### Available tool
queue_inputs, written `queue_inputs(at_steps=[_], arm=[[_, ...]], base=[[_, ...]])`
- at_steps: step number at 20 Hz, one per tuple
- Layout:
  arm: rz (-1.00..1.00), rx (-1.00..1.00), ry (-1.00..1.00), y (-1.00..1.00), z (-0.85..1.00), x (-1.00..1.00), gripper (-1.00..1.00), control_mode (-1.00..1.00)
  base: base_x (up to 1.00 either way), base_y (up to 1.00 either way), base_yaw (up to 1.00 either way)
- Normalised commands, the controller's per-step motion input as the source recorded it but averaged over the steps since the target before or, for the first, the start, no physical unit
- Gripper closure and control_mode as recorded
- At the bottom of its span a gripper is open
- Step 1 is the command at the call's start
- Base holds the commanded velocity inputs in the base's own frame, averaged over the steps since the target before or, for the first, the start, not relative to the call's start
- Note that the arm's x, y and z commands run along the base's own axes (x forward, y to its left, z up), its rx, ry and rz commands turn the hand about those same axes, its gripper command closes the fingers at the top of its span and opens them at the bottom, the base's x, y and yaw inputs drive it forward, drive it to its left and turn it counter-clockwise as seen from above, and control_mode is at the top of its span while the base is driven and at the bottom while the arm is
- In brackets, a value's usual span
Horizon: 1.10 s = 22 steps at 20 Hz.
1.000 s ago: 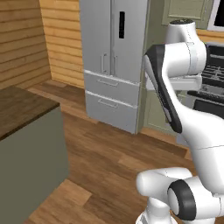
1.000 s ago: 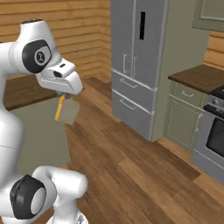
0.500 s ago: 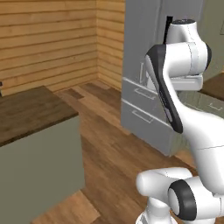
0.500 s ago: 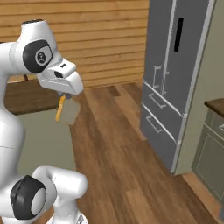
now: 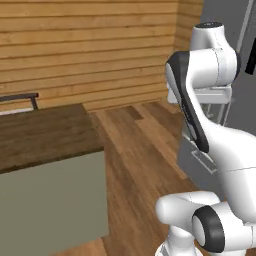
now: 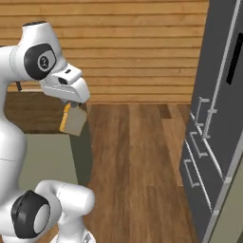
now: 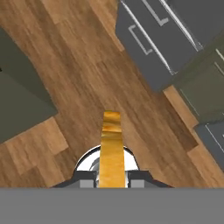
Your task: Start the toaster. Once the lever pops up, take the bread to the plate on the dining counter.
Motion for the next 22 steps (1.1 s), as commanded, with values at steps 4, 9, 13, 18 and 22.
queue_inputs(at_steps=[4, 9, 13, 18, 22], arm=[[0.0, 0.0, 0.0, 0.0, 0.0, 0.0, 1.0, 1.0], [0.0, 0.0, 0.0, 0.0, 0.0, 0.0, 1.0, 1.0], [0.0, 0.0, 0.0, 0.0, 0.0, 0.0, 1.0, 1.0], [0.0, 0.0, 0.0, 0.0, 0.0, 0.0, 1.0, 1.0], [0.0, 0.0, 0.0, 0.0, 0.0, 0.0, 1.0, 1.0]], base=[[0.99, -0.67, 0.52], [1.0, -0.63, 0.49], [1.0, -0.6, 0.35], [1.0, -0.59, 0.29], [1.0, -0.56, 0.3]])
